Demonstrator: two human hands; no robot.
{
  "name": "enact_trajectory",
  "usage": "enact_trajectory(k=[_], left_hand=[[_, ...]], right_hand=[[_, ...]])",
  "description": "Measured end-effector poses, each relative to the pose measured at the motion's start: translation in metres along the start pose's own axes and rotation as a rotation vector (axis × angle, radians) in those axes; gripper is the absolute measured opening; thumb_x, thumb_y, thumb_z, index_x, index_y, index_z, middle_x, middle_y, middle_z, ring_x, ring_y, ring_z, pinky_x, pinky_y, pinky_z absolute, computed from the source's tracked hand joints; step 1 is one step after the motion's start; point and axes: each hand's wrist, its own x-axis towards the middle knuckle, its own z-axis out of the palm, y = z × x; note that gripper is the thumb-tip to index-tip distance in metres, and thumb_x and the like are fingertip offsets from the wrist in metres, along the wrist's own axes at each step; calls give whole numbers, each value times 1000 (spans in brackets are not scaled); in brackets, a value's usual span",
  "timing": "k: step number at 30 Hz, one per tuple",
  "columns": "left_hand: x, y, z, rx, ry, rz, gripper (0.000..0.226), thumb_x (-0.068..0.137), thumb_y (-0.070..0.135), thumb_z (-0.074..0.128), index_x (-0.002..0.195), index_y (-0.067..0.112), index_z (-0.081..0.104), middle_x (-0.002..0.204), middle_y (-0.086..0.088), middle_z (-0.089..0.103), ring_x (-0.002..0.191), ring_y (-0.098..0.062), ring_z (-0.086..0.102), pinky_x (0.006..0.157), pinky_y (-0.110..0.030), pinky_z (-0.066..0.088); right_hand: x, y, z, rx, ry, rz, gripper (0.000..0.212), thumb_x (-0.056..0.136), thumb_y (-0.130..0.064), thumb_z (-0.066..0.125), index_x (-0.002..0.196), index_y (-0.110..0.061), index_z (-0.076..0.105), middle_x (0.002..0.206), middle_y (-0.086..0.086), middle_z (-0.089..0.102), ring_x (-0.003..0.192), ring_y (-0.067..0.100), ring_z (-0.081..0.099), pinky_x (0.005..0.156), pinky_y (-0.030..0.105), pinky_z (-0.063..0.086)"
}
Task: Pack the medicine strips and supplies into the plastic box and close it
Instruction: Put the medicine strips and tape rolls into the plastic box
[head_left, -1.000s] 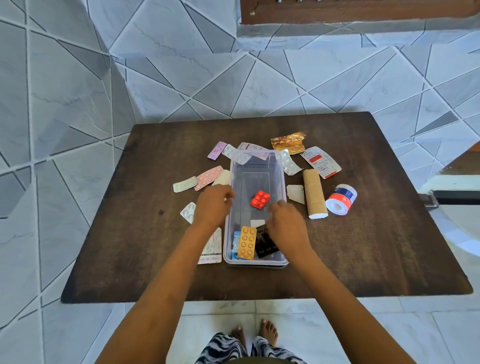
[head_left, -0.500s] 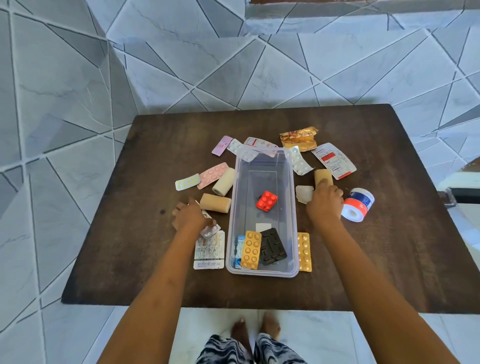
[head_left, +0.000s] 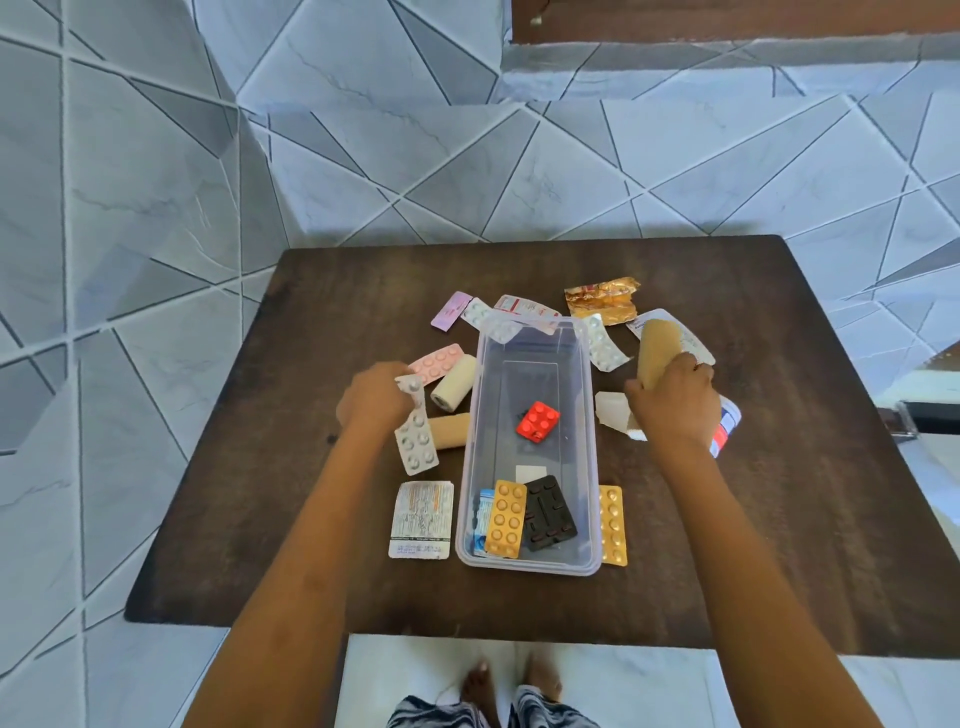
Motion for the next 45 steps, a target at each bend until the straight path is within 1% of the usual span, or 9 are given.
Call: enact_trajectory(k=[6, 14, 18, 21, 27, 33, 36, 40, 45], left_hand=[[-26, 48, -5, -191, -154, 359, 26, 82, 5, 64, 106, 10, 68, 112, -12, 67, 100, -25, 62, 74, -29, 48], [-46, 48, 56, 224, -380, 549, 38, 78, 1, 59, 114, 10, 65, 115, -17, 66, 102, -33, 63, 82, -37, 55], [-52, 47, 66, 406, -323, 576, 38, 83, -1, 52, 118, 11, 64, 120, -17, 62, 110, -32, 59, 90, -38, 47], [-60, 46, 70, 514, -299, 578, 38, 87, -3, 49, 123, 7, 57, 126, -20, 51, 112, -34, 57, 91, -39, 47], [-69, 42, 71, 578, -305, 626, 60, 89, 1, 48, 144, 15, 30, 126, -20, 54, 115, -35, 55, 91, -41, 47], [-54, 26, 37, 21, -31, 487, 38, 89, -2, 44, 123, 8, 60, 126, -17, 62, 115, -32, 56, 94, -34, 45], [-31, 13, 28, 8, 138, 389, 33, 87, -1, 47, 112, 7, 67, 115, -18, 68, 107, -35, 59, 86, -38, 49], [-11, -1, 38, 210, -30, 275, 35, 83, 8, 54, 115, 21, 61, 119, -9, 64, 109, -29, 59, 82, -36, 48], [1, -3, 55, 265, -100, 266, 40, 78, 15, 62, 116, 18, 50, 115, -10, 62, 103, -30, 59, 77, -38, 47]], right_hand=[[-56, -27, -16, 306, -359, -142, 77, 79, -30, 68, 139, -9, 25, 134, 22, 42, 119, 40, 49, 95, 43, 42], [-108, -26, 31, 53, -452, -253, 87, 85, -22, 58, 147, -9, -1, 141, 27, 27, 110, 42, 55, 90, 39, 46], [-118, -21, 46, -101, -409, -334, 55, 89, -19, 51, 138, -9, 26, 115, 18, 62, 99, 34, 62, 71, 35, 44], [-120, -24, 41, -225, -396, -351, 26, 91, -11, 50, 116, -5, 52, 114, 15, 65, 105, 30, 62, 84, 35, 49], [-111, -23, 28, -282, -354, -405, 28, 93, -8, 45, 119, 0, 53, 121, 17, 61, 110, 31, 59, 92, 35, 48], [-106, -9, 16, -8, -193, -386, 23, 91, -12, 48, 99, -2, 66, 100, 18, 69, 90, 29, 65, 76, 32, 49], [-89, -1, 10, 194, -25, -265, 18, 86, -12, 52, 94, -4, 67, 96, 17, 71, 84, 30, 66, 72, 32, 50], [-50, 9, 13, 161, 26, -124, 45, 83, -14, 61, 126, -13, 50, 130, 14, 56, 113, 33, 57, 91, 43, 49], [0, 18, 29, 34, -116, -32, 82, 80, -21, 68, 145, -13, 18, 155, 16, 19, 142, 36, 22, 112, 51, 28]])
